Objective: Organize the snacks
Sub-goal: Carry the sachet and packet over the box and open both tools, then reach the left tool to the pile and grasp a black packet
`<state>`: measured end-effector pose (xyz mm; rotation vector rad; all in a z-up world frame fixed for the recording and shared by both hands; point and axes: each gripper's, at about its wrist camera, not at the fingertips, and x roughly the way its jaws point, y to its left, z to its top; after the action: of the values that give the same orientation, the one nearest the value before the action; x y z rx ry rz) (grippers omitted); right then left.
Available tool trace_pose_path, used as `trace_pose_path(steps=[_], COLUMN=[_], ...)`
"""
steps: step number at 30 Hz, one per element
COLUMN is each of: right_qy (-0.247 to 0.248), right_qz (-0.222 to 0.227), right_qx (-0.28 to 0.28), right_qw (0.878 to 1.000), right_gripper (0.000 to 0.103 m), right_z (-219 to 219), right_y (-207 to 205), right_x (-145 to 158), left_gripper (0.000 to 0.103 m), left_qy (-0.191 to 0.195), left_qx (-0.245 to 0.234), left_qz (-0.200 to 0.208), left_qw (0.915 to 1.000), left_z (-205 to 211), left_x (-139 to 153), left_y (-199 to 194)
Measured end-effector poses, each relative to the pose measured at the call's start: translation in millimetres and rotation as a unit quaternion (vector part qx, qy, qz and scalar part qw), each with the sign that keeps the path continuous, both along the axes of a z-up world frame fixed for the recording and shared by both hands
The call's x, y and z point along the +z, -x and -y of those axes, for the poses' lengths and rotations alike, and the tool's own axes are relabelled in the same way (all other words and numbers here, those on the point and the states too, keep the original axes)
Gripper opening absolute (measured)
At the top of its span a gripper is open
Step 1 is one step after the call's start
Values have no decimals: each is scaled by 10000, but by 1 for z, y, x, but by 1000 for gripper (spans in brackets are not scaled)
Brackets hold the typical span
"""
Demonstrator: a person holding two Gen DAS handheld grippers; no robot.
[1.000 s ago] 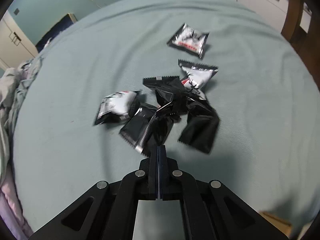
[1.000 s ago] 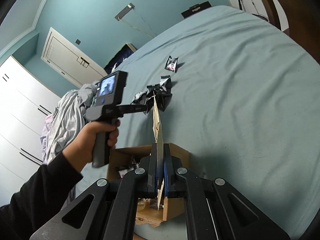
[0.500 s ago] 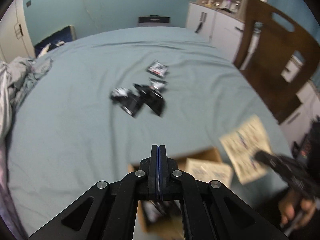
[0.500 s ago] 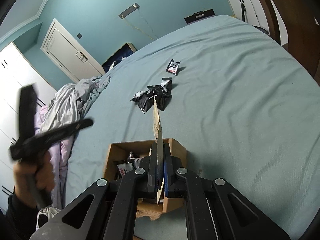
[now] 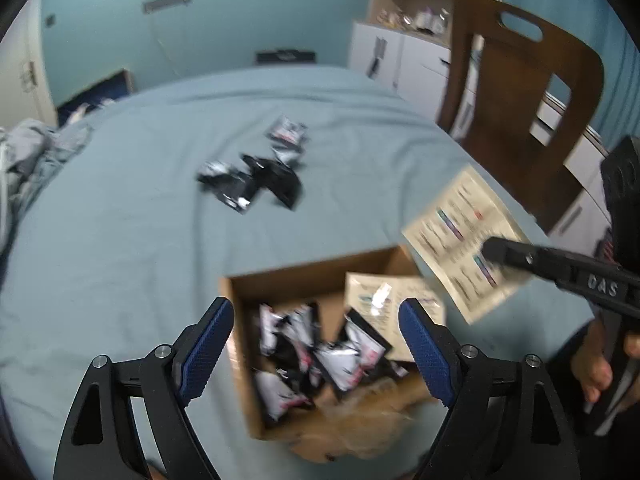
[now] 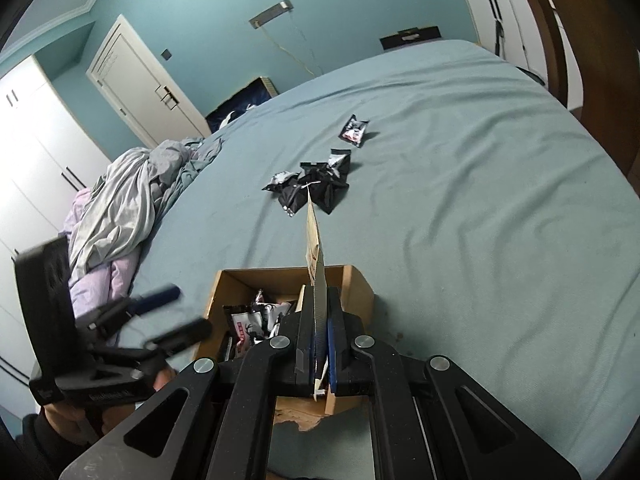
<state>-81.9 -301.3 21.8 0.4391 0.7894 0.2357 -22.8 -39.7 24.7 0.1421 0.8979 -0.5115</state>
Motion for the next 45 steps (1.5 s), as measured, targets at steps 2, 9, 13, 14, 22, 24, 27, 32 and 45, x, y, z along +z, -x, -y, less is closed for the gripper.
trace_pose_path(steps=[2,9,13,14,22,24,27,32,45], right_qy=[69,160,150,146,-260,-319,-95,62,1066], right_qz=[-45,-33,-70,-91,-96,-361,-490,-197,-414], right_qx=[38,59,93,119,735,693,123,-847,-615], right_qw=[10000,9998,9998,9998,9969,9964,9987,9962,9915], right_gripper=[2,2,2,2,2,3,22,73,73], right_z=[-3,-8,-9,-10,-24,-25,-15,9,-13], right_y=[-2,0,-1,-1,-3,-9,-14,-8,-45], right_x=[-2,2,1,0,-2,-9,-12,-1,15], left_gripper=[86,86,86,86,86,86,86,86,86], left_qy=[-178,-445,-370,-395,-489,-438,-377,-400,-760], left_qx=[144,805,907,904,810,851,915,942,840], left_qz=[-67,-392,-508,-477,-374,-429,-503,-553,-488], left_qw=[9997,9950,9939,9940,9948,9945,9938,9932,9924], left_z=[-3,-22,-29,-28,-21,-21,-23,-24,-10], left_x=[-3,-18,-19,-19,-16,-17,-18,-19,-23], left_y=[-6,-27,-30,-29,-25,-29,-31,-32,-58])
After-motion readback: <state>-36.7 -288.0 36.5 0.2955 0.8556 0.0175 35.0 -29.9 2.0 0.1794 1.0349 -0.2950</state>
